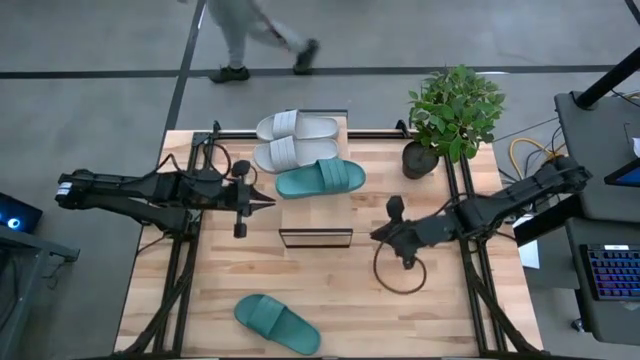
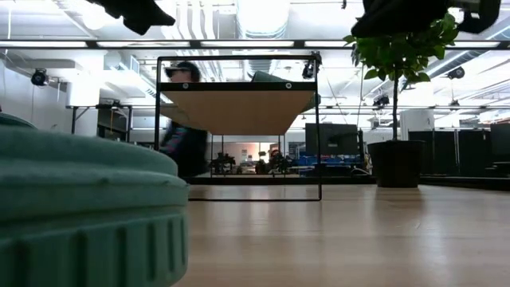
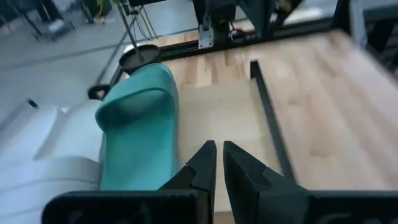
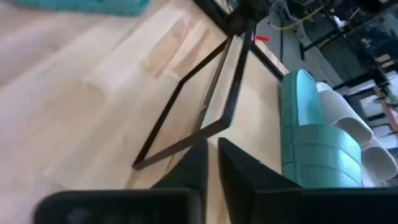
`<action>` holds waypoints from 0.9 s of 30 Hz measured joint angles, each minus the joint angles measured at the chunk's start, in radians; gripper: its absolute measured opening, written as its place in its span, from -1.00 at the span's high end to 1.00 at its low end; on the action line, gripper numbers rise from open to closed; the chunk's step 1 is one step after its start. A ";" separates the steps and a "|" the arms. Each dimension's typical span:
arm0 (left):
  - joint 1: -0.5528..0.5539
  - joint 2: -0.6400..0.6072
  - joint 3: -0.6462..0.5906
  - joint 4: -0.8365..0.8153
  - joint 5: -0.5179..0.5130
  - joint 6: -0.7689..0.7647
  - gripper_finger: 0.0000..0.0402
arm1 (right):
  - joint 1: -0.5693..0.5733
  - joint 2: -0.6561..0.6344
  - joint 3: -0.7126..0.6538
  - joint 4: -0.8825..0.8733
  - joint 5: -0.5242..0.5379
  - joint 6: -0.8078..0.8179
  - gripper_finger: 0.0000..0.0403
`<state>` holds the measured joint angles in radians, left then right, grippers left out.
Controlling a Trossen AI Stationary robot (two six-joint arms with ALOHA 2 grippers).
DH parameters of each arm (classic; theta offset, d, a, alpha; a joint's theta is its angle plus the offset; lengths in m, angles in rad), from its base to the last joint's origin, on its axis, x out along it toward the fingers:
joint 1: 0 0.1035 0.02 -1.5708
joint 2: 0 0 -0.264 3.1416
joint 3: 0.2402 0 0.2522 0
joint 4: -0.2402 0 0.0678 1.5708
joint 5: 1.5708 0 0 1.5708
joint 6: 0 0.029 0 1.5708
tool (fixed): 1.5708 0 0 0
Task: Pick and place slides into the shelf
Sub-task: Put the blue slide on the shelf
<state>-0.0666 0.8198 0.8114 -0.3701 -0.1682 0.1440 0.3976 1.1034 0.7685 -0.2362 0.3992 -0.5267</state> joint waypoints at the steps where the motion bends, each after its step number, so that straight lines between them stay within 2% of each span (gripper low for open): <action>1: 0.000 -0.003 0.008 -0.009 0.008 -0.039 0.93 | 0.011 0.013 0.000 0.001 0.020 -0.006 0.92; 5: 0.000 -0.009 0.014 -0.015 0.071 -0.138 0.93 | 0.037 0.050 0.000 0.001 0.039 0.000 0.94; 11: -0.001 -0.003 0.008 -0.039 0.258 -0.194 0.93 | 0.044 0.092 0.000 0.004 0.039 0.084 0.94; 15: -0.001 0.005 0.002 -0.062 0.331 -0.379 0.93 | 0.044 0.109 0.000 0.003 0.040 0.139 0.94; 21: -0.002 0.025 -0.009 -0.197 0.487 -0.656 0.93 | 0.043 0.125 -0.005 0.004 0.041 0.136 0.94; 27: -0.001 0.053 -0.022 -0.312 0.534 -0.749 0.93 | 0.043 0.130 -0.006 0.009 0.044 0.135 0.94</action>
<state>-0.0677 0.8725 0.7898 -0.6826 0.3659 -0.6053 0.4408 1.2336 0.7628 -0.2276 0.4431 -0.3914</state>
